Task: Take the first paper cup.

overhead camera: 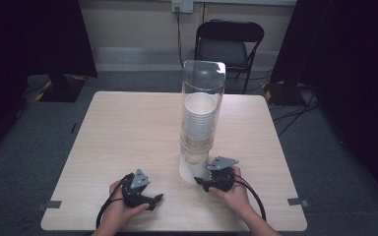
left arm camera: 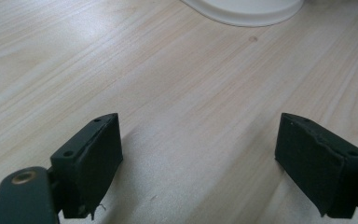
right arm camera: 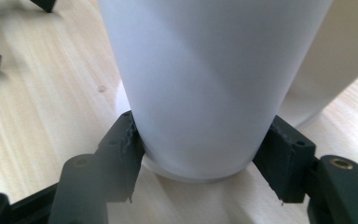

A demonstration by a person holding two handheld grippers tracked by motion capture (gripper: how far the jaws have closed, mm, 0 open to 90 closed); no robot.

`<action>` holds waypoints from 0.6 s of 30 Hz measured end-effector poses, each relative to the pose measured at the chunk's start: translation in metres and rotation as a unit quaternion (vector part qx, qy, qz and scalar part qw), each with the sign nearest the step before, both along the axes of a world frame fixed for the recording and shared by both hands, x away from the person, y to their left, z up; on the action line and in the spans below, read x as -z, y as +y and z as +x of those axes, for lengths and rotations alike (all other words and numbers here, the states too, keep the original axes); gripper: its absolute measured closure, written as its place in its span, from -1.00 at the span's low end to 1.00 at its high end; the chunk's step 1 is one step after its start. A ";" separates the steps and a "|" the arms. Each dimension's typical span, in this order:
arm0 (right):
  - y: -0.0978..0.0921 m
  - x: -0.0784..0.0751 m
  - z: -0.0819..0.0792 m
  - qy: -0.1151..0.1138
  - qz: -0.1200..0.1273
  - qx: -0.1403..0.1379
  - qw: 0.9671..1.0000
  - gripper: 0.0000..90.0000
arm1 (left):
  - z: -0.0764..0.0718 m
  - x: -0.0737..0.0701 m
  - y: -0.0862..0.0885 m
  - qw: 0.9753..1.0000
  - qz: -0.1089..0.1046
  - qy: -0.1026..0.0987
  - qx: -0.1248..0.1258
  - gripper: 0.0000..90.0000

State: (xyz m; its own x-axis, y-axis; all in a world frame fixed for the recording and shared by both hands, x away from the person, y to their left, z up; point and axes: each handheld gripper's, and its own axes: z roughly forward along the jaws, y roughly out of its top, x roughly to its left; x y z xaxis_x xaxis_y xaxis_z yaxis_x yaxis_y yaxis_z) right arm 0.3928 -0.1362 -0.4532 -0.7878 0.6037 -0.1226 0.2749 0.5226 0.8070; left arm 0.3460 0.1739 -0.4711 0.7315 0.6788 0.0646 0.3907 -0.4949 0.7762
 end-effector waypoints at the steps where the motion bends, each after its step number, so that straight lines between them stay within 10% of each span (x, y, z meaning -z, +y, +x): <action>1: 0.000 0.000 0.000 0.000 0.000 0.000 1.000 -0.18 | 0.000 0.000 0.000 1.000 0.000 0.000 0.000 -0.68; 9: 0.004 0.001 -0.012 0.003 0.010 -0.020 1.000 -0.18 | 0.002 -0.005 0.003 0.998 -0.049 0.029 -0.016 -0.58; 18: 0.013 0.004 -0.023 -0.008 0.005 -0.047 0.999 -0.18 | -0.001 -0.045 0.001 0.993 -0.117 0.015 -0.011 -0.57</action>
State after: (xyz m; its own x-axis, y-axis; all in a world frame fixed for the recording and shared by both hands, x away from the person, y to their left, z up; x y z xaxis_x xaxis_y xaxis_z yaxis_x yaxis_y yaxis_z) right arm 0.3697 -0.1233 -0.4574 -0.8392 0.5281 -0.1299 0.2119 0.5374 0.8163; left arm 0.3452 0.1752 -0.4262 0.7155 0.6884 -0.1187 0.4246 -0.2937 0.8564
